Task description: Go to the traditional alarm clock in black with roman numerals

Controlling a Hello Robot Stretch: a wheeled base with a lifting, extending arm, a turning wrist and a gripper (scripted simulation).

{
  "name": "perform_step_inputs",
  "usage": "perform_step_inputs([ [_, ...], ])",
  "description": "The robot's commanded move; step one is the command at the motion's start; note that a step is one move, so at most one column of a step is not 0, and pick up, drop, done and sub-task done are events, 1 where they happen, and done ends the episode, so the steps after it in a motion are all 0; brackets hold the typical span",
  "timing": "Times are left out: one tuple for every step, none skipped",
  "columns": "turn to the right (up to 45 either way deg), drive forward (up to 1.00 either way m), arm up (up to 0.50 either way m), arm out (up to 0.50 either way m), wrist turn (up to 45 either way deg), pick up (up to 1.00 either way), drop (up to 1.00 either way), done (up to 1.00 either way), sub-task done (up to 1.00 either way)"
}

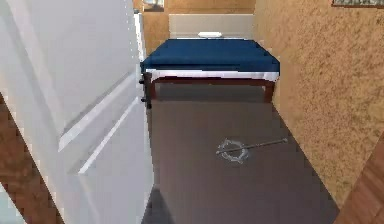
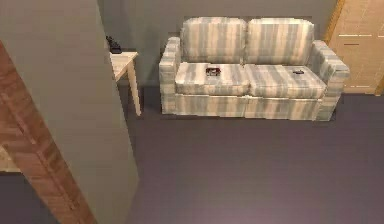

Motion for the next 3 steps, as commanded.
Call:
perform_step_inputs([
  [0.0,1.00,0.00,0.00,0.0,0.00,0.00,0.00,0.00],
  [3.0,0.00,0.00,0.00,0.0,0.00,0.00,0.00,0.00],
  [45.0,0.00,0.00,0.00,0.0,0.00,0.00,0.00,0.00],
])
